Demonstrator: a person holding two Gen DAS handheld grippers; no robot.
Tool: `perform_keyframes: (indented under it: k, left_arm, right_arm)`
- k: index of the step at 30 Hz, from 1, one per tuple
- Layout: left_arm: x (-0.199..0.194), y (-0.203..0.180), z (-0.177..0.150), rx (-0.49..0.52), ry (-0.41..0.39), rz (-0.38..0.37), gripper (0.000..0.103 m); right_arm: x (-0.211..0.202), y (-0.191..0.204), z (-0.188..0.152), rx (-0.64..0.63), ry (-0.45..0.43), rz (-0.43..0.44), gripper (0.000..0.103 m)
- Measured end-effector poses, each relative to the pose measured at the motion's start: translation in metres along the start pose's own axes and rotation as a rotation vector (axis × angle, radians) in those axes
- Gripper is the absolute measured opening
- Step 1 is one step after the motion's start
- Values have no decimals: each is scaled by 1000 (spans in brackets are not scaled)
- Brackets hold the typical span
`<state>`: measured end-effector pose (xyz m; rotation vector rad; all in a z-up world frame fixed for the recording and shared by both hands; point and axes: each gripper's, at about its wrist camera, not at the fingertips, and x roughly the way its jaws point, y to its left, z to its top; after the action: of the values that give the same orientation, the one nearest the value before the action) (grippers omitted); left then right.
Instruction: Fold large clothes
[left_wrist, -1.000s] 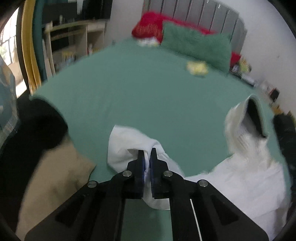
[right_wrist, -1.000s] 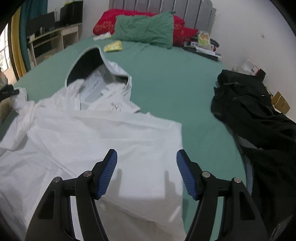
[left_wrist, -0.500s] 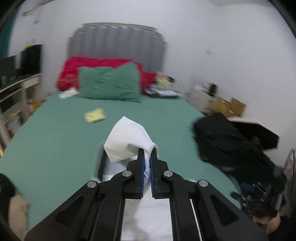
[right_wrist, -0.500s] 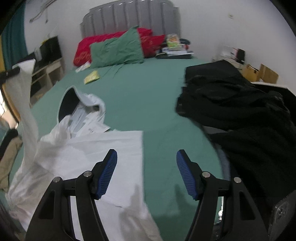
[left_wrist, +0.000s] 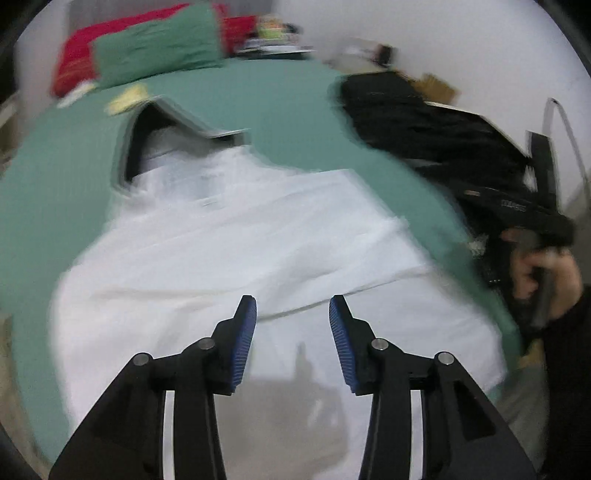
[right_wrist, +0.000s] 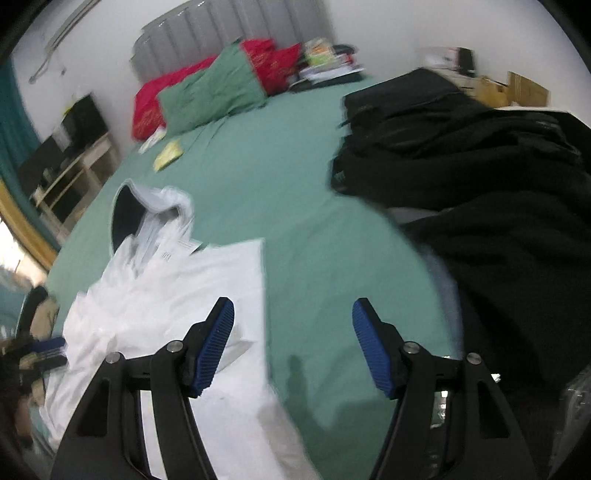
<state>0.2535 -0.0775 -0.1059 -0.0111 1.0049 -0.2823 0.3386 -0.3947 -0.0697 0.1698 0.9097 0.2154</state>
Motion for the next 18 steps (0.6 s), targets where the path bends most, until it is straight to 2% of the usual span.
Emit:
perform_keyframes:
  k: [5, 7, 9, 11, 12, 13, 15, 17, 18]
  left_arm:
    - [-16, 117, -15, -118, 22, 217, 43]
    - [-14, 149, -17, -136, 18, 264, 43]
    - [-7, 165, -15, -142, 14, 288, 43]
    - [2, 171, -11, -140, 6, 281, 43]
    - [8, 173, -7, -131, 6, 276, 43]
    - [15, 172, -2, -117, 8, 274, 43]
    - [28, 175, -1, -103, 16, 278, 43]
    - [38, 175, 1, -94, 16, 269, 43]
    - [43, 175, 3, -88, 16, 267, 43]
  right_arm:
    - [34, 71, -15, -181, 90, 62, 67]
    - [49, 95, -24, -276, 130, 27, 67]
    - [63, 108, -30, -362, 148, -52, 67]
    - [73, 104, -27, -373, 144, -144, 67]
    - [78, 100, -23, -359, 145, -155, 67]
    - [82, 96, -18, -341, 150, -136, 67]
    - [93, 90, -6, -309, 164, -37, 67]
    - [108, 85, -1, -291, 220, 19, 66]
    - [115, 83, -1, -283, 251, 42, 63]
